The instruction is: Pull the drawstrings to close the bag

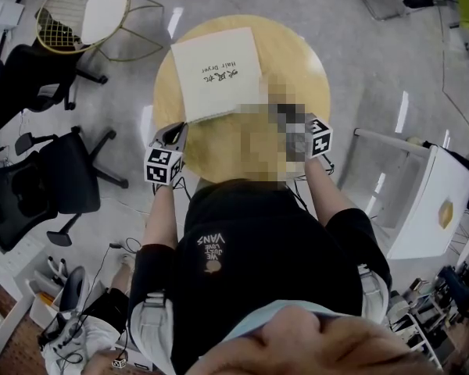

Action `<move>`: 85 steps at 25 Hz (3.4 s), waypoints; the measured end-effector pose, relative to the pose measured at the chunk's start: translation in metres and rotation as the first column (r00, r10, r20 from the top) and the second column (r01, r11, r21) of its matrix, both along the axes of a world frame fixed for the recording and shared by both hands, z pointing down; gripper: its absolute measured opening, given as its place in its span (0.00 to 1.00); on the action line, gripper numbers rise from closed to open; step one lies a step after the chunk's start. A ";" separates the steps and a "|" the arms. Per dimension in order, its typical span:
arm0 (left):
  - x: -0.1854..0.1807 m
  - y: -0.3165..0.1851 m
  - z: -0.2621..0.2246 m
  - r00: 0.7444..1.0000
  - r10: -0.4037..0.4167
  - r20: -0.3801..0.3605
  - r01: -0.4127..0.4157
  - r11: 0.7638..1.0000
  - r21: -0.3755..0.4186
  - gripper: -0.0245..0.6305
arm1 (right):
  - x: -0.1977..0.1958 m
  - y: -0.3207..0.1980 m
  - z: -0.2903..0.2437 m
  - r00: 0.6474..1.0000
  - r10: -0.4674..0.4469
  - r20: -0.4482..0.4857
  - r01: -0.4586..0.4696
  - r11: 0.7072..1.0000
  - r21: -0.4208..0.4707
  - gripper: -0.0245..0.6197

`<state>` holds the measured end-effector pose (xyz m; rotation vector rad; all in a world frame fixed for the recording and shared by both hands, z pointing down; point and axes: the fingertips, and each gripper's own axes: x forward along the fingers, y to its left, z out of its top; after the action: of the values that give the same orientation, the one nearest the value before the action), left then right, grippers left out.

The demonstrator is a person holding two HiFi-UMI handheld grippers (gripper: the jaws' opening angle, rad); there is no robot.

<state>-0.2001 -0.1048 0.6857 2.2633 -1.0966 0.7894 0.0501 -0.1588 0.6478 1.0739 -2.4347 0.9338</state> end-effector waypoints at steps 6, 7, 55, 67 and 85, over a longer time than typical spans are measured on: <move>0.003 -0.010 -0.024 0.997 -0.059 -0.048 0.061 0.997 0.051 0.07 | 0.008 -0.003 -0.016 0.998 0.057 -0.011 -0.057 0.998 0.018 0.04; 0.003 -0.011 -0.027 0.997 -0.064 -0.053 0.067 0.996 0.058 0.07 | 0.009 -0.003 -0.019 0.998 0.063 -0.013 -0.063 0.998 0.024 0.04; -0.010 -0.044 -0.169 0.973 -0.161 -0.164 0.202 0.940 0.275 0.07 | 0.042 -0.001 -0.130 0.959 0.279 -0.048 -0.263 0.941 0.211 0.04; -0.016 -0.046 -0.176 0.973 -0.169 -0.155 0.208 0.934 0.292 0.07 | 0.054 -0.003 -0.133 0.952 0.303 -0.050 -0.286 0.933 0.216 0.04; -0.034 -0.042 -0.179 0.959 -0.233 -0.159 0.272 0.914 0.302 0.07 | 0.072 0.001 -0.132 0.932 0.357 -0.061 -0.338 0.918 0.208 0.04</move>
<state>-0.2340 -0.1471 0.5068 2.3223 -1.5138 0.3845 0.1225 -0.1578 0.5156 1.6241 -2.3328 0.7277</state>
